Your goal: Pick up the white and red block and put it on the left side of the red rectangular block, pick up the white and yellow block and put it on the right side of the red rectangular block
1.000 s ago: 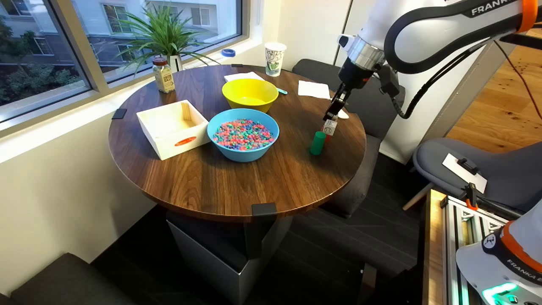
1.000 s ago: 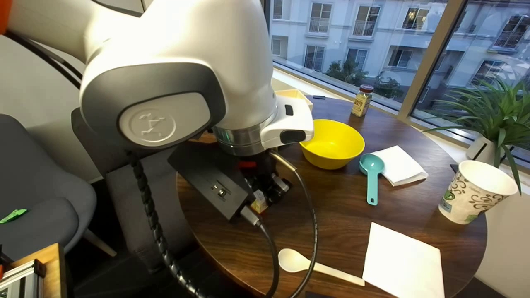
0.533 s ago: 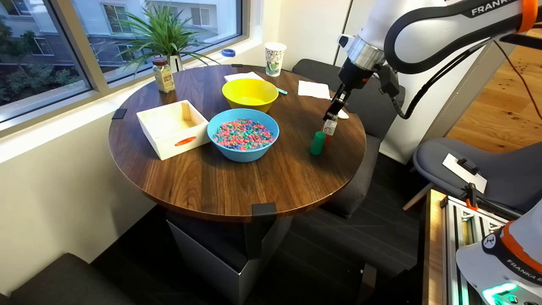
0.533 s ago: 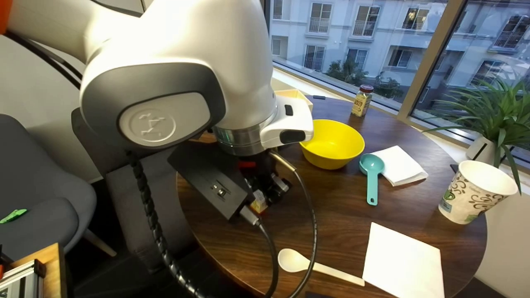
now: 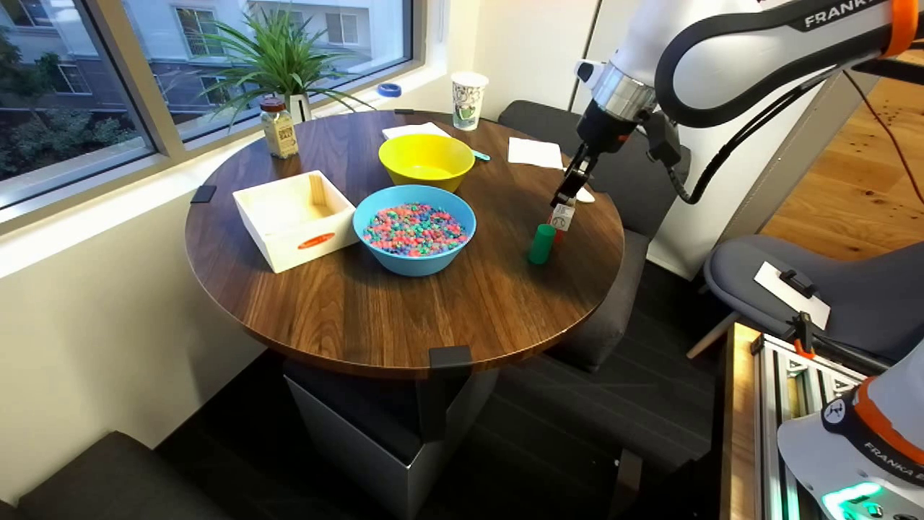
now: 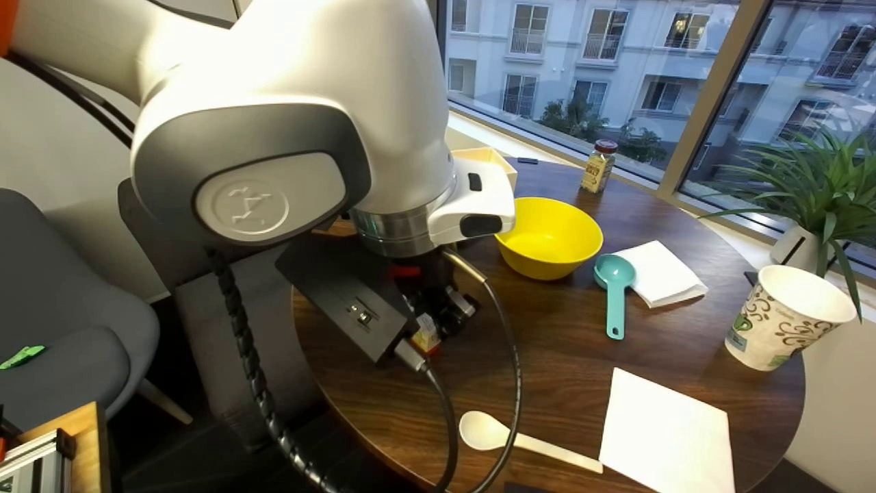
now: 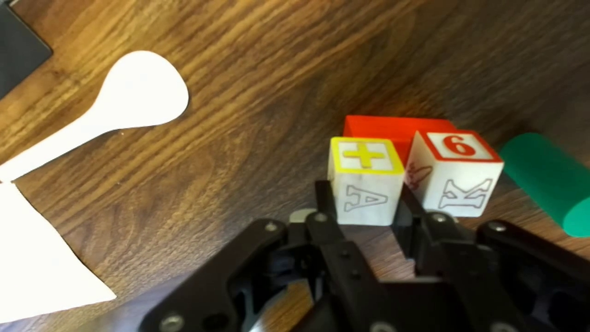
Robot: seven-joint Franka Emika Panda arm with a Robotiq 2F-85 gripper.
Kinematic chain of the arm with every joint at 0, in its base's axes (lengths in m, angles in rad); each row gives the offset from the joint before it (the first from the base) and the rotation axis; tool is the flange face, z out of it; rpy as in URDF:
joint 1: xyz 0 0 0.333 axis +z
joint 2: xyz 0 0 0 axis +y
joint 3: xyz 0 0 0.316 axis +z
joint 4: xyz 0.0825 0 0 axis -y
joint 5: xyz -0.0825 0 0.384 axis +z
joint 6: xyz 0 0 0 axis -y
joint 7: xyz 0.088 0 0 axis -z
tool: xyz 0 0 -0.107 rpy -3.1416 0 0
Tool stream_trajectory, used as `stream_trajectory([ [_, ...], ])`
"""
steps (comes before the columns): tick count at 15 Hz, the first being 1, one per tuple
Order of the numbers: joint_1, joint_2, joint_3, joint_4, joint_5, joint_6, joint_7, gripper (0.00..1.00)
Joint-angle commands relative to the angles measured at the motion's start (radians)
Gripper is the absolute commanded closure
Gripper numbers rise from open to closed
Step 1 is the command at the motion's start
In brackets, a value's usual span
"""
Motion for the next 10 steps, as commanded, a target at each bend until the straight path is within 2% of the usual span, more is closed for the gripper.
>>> stream_trajectory([
  [1,0.01,-0.022,-0.006,-0.022,-0.012,-0.014,0.016,0.87],
  [10,0.009,-0.022,-0.006,-0.022,-0.014,-0.009,0.018,0.74],
])
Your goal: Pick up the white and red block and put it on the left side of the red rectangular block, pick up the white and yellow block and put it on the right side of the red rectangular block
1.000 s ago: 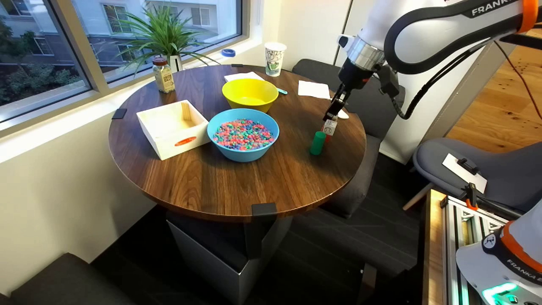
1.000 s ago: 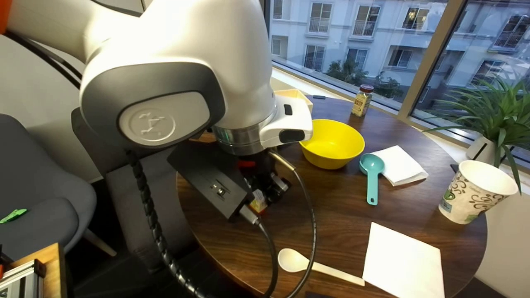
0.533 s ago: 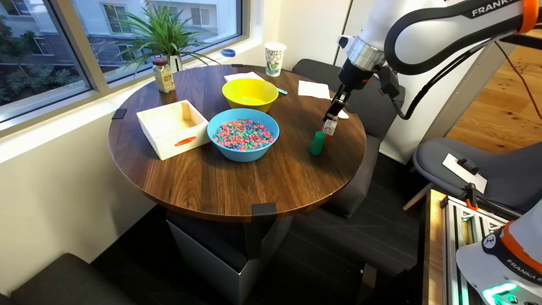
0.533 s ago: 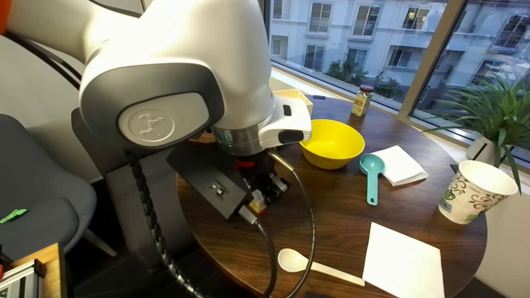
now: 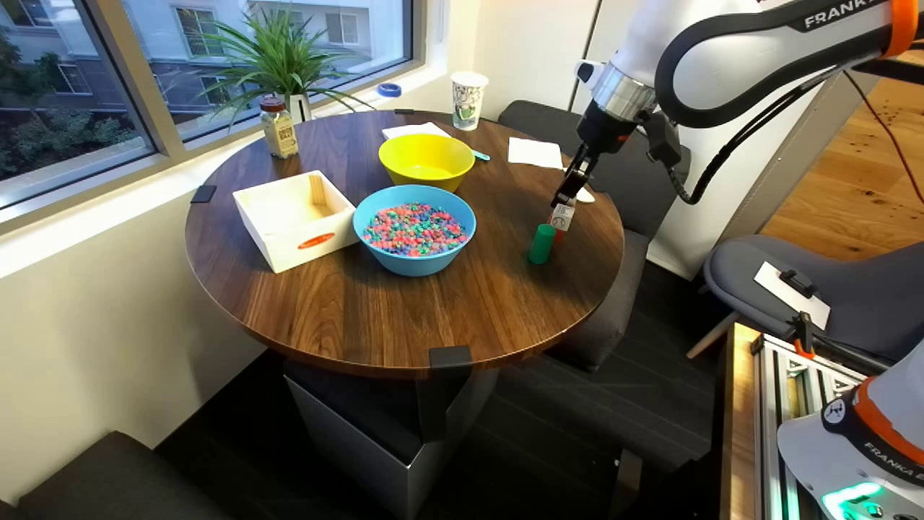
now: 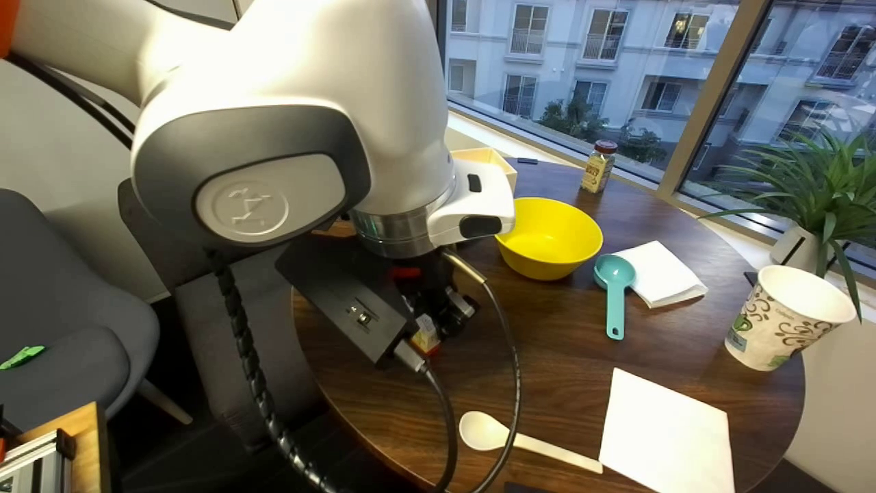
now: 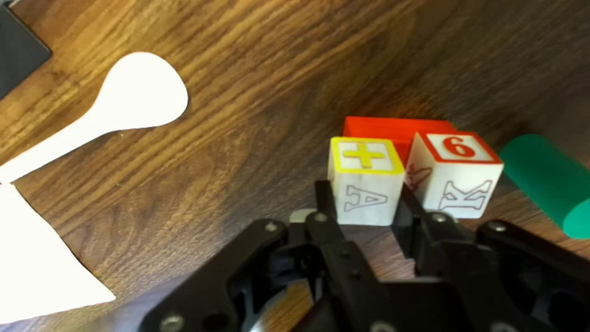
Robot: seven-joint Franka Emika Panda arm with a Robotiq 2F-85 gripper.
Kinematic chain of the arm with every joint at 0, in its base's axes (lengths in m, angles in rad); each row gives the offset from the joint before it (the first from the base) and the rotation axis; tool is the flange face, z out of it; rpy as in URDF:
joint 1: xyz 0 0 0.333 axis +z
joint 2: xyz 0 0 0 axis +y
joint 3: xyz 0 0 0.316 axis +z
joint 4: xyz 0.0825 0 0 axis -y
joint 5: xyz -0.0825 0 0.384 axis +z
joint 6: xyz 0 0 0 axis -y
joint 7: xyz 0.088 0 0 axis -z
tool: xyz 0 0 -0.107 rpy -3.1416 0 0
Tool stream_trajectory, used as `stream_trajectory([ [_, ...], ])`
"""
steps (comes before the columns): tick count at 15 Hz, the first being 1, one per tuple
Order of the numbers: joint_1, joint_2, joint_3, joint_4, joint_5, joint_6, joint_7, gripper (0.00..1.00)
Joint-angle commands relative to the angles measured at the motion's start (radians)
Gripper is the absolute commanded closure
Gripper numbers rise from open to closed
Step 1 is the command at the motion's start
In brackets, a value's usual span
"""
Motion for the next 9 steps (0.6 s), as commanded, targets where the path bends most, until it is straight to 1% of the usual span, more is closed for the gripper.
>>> stream_trajectory([
  [1,0.009,-0.022,-0.006,-0.02,-0.014,-0.009,0.018,0.72],
  [2,0.01,-0.023,-0.006,-0.021,-0.013,-0.009,0.017,0.71],
  [3,0.01,-0.023,-0.006,-0.022,-0.013,-0.009,0.017,0.68],
  [7,0.01,-0.024,-0.006,-0.023,-0.012,-0.008,0.016,0.69],
  [9,0.01,-0.024,-0.006,-0.023,-0.012,-0.008,0.015,0.68],
])
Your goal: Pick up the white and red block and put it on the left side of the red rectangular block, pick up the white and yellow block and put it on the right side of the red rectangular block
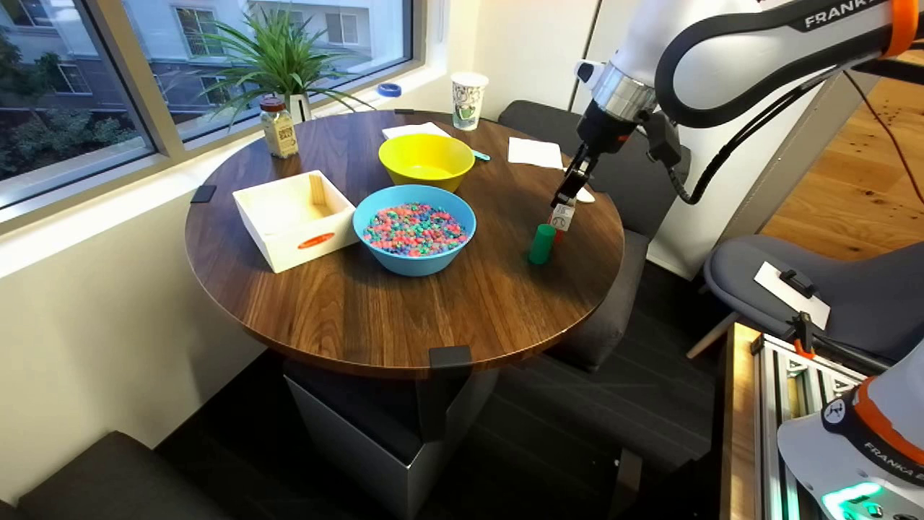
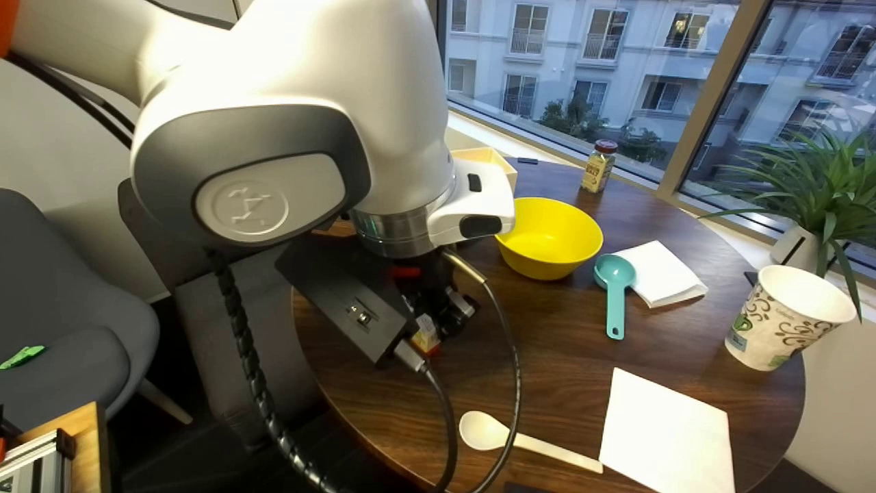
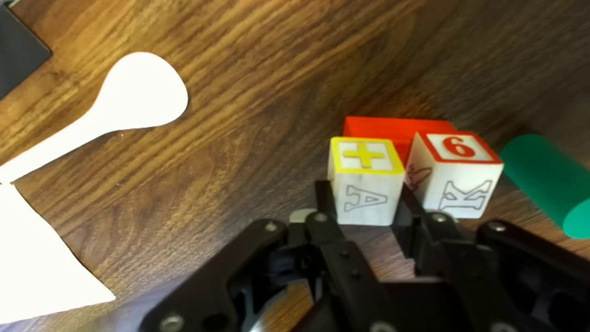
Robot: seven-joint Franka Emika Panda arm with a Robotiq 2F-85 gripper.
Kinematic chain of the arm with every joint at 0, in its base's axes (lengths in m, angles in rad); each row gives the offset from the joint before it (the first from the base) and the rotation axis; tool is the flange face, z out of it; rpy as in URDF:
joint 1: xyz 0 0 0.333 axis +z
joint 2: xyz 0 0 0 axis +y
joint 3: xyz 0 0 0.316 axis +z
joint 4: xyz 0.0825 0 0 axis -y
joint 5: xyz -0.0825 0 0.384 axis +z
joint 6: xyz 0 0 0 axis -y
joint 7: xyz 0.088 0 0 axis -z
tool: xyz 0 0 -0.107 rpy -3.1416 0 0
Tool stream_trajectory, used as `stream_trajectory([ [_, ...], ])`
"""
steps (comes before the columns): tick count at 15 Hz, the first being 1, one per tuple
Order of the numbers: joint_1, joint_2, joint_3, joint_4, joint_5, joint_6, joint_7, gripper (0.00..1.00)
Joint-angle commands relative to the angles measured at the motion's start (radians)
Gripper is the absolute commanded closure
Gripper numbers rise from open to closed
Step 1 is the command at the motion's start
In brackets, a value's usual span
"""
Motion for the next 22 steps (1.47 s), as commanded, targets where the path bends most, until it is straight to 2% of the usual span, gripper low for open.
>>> stream_trajectory([
  [1,0.011,-0.024,-0.005,-0.023,-0.011,-0.008,0.014,0.67],
  [6,0.011,-0.025,-0.006,-0.024,-0.013,-0.007,0.013,0.53],
  [7,0.011,-0.026,-0.006,-0.024,-0.013,-0.007,0.013,0.57],
  [11,0.011,-0.027,-0.006,-0.025,-0.015,-0.006,0.013,0.58],
  [15,0.011,-0.031,-0.005,-0.026,-0.015,-0.007,0.012,0.54],
  [17,0.012,-0.033,-0.005,-0.028,-0.016,-0.006,0.013,0.47],
  [20,0.011,-0.035,-0.006,-0.031,-0.018,-0.005,0.014,0.46],
  [22,0.011,-0.036,-0.005,-0.032,-0.019,-0.004,0.015,0.49],
])
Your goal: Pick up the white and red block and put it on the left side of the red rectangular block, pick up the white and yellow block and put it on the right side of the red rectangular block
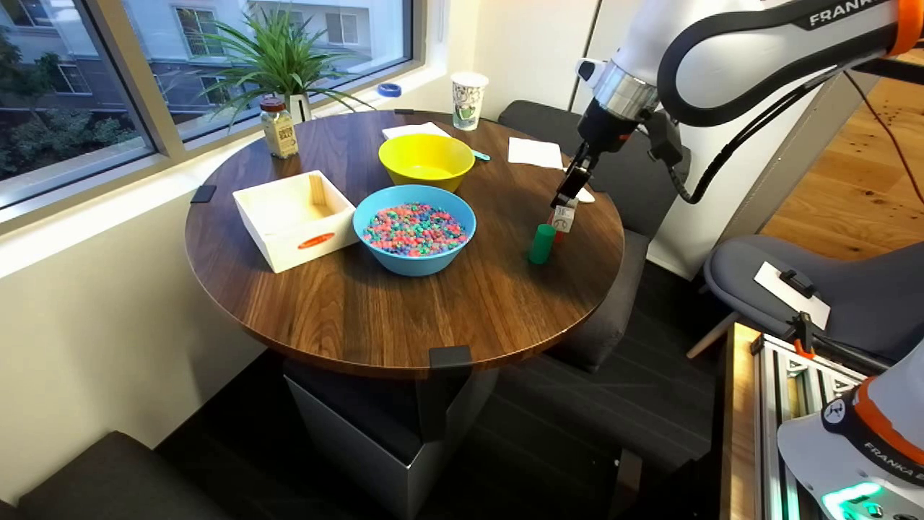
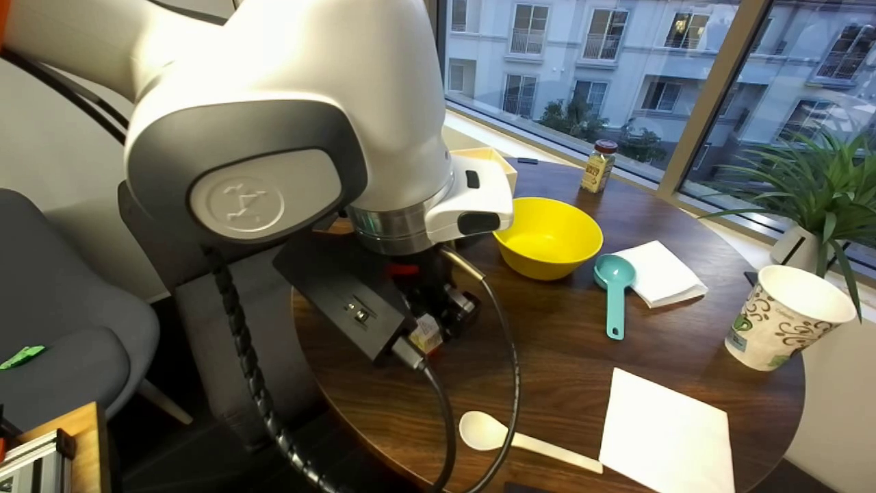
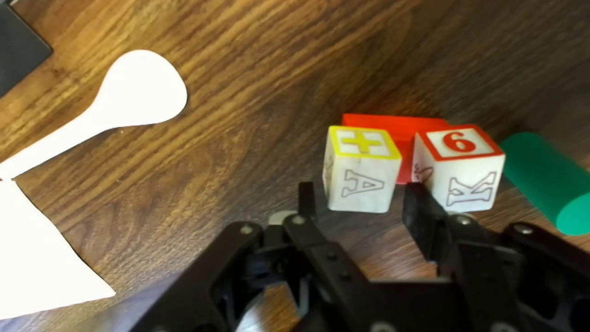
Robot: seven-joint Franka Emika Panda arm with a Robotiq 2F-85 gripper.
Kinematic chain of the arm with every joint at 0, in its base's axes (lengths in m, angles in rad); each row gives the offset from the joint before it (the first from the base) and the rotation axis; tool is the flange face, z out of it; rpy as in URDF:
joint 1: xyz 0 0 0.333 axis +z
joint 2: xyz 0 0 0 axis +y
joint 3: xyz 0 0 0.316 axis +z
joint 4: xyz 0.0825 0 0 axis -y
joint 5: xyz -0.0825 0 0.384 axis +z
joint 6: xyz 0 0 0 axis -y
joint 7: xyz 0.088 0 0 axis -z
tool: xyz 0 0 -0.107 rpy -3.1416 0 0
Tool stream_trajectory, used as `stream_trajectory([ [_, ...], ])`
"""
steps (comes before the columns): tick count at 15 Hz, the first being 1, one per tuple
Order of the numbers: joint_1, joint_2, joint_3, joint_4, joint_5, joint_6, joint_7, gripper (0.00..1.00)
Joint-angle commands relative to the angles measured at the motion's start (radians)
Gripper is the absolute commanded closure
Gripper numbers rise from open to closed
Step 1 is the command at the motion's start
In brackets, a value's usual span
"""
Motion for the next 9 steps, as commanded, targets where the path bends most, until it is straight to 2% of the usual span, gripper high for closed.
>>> stream_trajectory([
  [1,0.008,-0.028,-0.005,-0.029,-0.022,-0.003,0.017,0.52],
  [4,0.007,-0.029,-0.005,-0.03,-0.03,-0.002,0.02,0.57],
  [9,0.006,-0.034,-0.005,-0.03,-0.042,-0.001,0.023,0.53],
])
